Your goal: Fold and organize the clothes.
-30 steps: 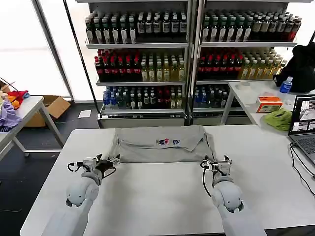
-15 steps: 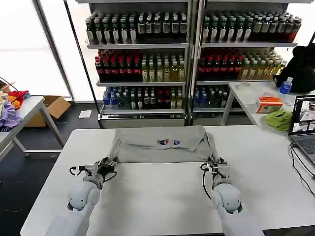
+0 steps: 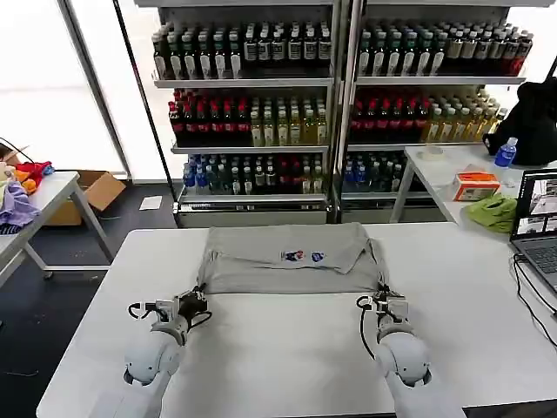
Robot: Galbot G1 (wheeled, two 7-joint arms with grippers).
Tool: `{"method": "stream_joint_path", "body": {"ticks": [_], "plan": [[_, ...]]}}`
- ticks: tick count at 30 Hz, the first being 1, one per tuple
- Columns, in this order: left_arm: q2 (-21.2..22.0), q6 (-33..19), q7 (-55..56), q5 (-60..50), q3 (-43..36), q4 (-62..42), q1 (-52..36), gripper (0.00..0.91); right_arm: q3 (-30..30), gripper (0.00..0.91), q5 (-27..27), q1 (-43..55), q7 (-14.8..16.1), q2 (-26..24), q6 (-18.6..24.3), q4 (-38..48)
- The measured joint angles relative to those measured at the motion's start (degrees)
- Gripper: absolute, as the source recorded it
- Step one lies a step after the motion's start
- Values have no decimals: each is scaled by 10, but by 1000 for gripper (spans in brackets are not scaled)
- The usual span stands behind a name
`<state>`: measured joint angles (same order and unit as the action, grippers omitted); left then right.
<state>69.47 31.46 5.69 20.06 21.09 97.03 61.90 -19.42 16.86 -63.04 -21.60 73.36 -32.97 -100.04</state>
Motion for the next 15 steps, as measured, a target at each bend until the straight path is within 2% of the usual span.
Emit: {"method": "stream_joint_path", "body": {"ticks": [15], "plan": [[-50,4,15,17,37,149,85,0,4,0,-21,-90,-35,-5,-3,-174]]}}
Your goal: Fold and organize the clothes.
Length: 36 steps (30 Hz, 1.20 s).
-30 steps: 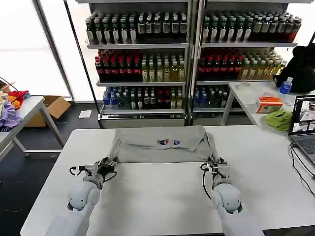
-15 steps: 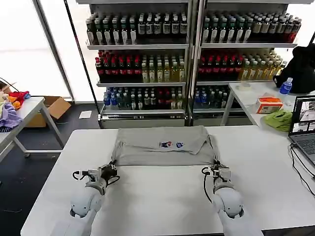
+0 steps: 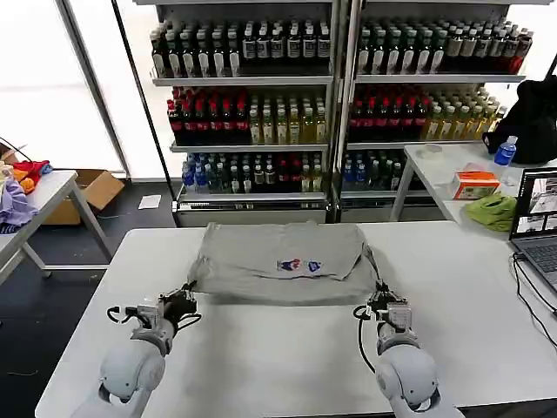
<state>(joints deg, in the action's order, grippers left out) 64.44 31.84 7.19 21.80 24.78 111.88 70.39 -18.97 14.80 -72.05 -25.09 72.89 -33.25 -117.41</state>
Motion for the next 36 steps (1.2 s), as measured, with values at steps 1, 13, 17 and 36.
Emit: {"method": "stream_joint_path", "body": {"ticks": [1,13,17,36], "plan": [[-4,0,1,1,3,10,9,0,-2,0,0,-11,-3,-2,0,-10],[-26,-14,16,3,43,122,165,0,-24,0,-9,-173,-35,-19,13,-102],[-23,-23,17,-5,45,140,215,0,-30,0,-11,-213,-41,-20,20,-115],[6,-48,13,-43,44,171,326,907,-38,907,-37,-300,-46,-36,24,-144]]}}
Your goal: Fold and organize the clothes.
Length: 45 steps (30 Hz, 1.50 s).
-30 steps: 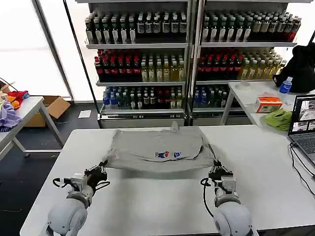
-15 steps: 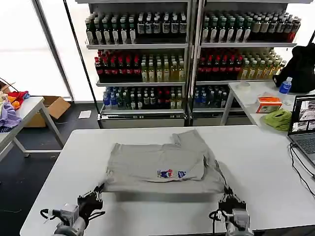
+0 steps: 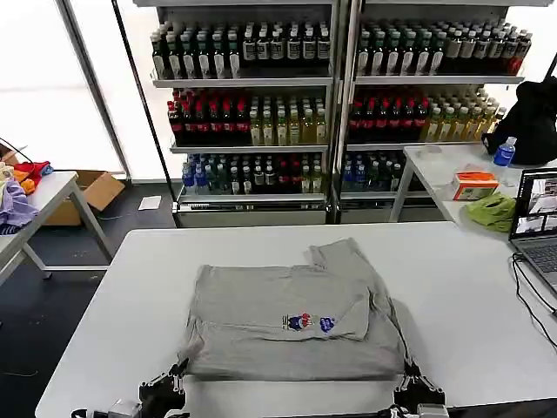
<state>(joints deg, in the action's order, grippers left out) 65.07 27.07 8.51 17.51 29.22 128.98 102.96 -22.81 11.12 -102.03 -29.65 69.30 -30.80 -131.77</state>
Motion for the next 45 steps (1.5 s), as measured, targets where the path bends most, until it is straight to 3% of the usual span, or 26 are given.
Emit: {"method": "stream_joint_path", "body": {"ticks": [15,22,31,36,45], "plan": [[2,11,3,10,5,45,5,907,-40,907,22,12,-3,-3,0,-21],[3,3,-5,35,17,56,-41,907,-80,907,48,69,36,-6,27,-9],[-23,-3,-36,61,10,24,-130,907,-92,907,64,186,110,-33,36,42],[-46,-2,-54,80,-6,-22,-201,907,-67,907,61,272,143,-52,33,102],[-66,9,-69,129,-59,-138,-344,907,15,907,71,434,158,-55,11,238]]}}
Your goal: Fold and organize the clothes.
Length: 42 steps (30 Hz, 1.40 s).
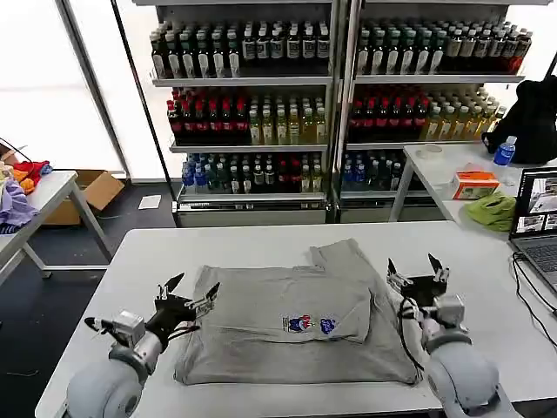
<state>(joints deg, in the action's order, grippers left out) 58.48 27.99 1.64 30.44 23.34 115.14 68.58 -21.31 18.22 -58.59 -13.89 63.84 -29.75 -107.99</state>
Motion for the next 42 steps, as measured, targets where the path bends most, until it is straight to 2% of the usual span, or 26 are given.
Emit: {"method": "stream_joint_path", "body": {"ticks": [10,19,26,42], "plan": [[12,9,-7,26,-60,-126,-119,907,65,907,12,124,9,31,-11,146],[36,22,-8,35,-104,-219,-193,907,94,907,24,204,17,59,-20,255],[45,29,-1,31,-111,-251,-213,907,102,907,25,236,19,77,-21,308],[39,33,2,11,-101,-294,-223,907,109,907,23,262,20,109,-23,363]]}}
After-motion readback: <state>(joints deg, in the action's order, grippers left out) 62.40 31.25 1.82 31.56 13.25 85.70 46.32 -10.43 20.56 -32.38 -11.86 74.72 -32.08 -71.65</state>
